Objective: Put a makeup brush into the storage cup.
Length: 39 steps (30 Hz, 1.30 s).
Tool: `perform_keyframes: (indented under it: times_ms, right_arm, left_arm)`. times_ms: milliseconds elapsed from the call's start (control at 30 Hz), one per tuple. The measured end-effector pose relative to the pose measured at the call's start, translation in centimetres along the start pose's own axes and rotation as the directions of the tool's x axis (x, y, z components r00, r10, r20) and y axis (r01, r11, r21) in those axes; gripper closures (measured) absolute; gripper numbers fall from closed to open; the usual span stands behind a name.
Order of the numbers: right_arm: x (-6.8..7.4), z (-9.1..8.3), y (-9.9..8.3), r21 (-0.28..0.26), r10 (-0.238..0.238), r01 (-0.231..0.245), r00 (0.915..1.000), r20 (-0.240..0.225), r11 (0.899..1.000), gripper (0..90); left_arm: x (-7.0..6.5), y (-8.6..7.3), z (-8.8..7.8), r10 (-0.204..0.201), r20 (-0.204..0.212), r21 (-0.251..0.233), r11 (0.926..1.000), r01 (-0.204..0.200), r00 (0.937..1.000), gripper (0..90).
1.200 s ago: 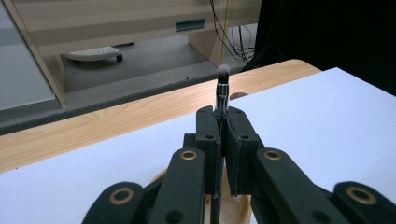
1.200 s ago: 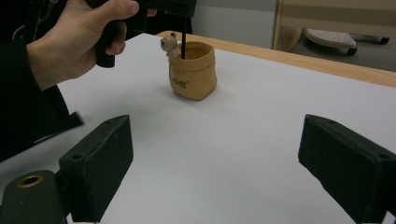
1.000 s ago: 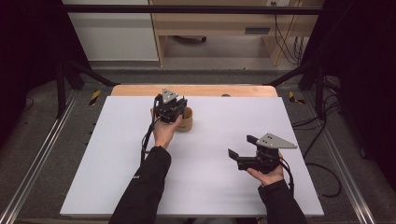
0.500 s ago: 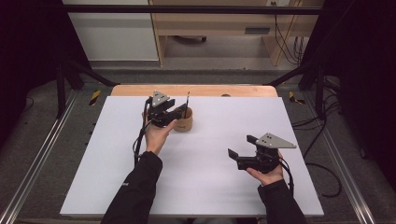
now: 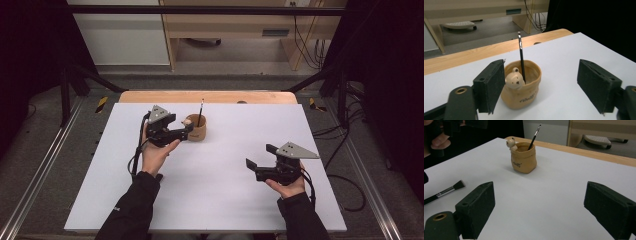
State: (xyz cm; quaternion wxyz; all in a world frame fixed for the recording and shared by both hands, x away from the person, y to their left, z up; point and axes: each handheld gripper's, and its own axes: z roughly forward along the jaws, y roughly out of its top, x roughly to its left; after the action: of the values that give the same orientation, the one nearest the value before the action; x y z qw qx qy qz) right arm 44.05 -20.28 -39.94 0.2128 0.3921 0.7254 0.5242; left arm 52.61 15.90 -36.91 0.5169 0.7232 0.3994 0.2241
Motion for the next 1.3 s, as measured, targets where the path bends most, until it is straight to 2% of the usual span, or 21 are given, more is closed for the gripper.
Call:
perform_keyframes:
  times_ms: [200, 433, 500, 667, 833, 1300]
  right_arm:
    - [-0.1, -0.2, 0.0, -0.001, -0.001, 0.001, 1.0, 0.0, 1.0, 10.3]
    - [-0.1, -0.2, 0.1, -0.003, 0.0, 0.0, 1.0, 0.007, 1.0, 10.0]
    - [-0.1, -0.2, 0.1, -0.004, 0.0, 0.0, 1.0, 0.008, 1.0, 10.0]
    - [0.0, -0.2, 0.1, -0.001, -0.003, 0.003, 1.0, 0.008, 1.0, 9.9]
    - [0.0, -0.3, 0.1, 0.001, -0.006, 0.006, 0.9999, 0.012, 1.0, 9.5]
    - [-0.1, -0.6, 0.0, 0.005, -0.007, 0.007, 0.9998, 0.019, 1.0, 9.0]
  left_arm:
    - [-0.2, -0.8, -2.0, 0.012, 0.02, -0.01, 0.9999, -0.012, 0.9997, 18.1]
    - [-0.3, -1.9, -4.0, 0.03, 0.024, -0.006, 0.9995, -0.03, 0.9993, 15.2]
    - [-0.4, -2.2, -4.5, 0.038, 0.018, -0.006, 0.9993, -0.038, 0.9991, 14.8]
    - [-0.3, -3.1, -5.5, 0.027, 0.021, -0.001, 0.9996, -0.027, 0.9994, 13.0]
    - [-0.1, -4.0, -6.2, 0.045, 0.004, 0.028, 0.9986, -0.045, 0.999, 11.5]
    - [0.7, -5.8, -8.9, 0.022, -0.013, 0.0, 0.9998, -0.022, 0.9997, 11.0]
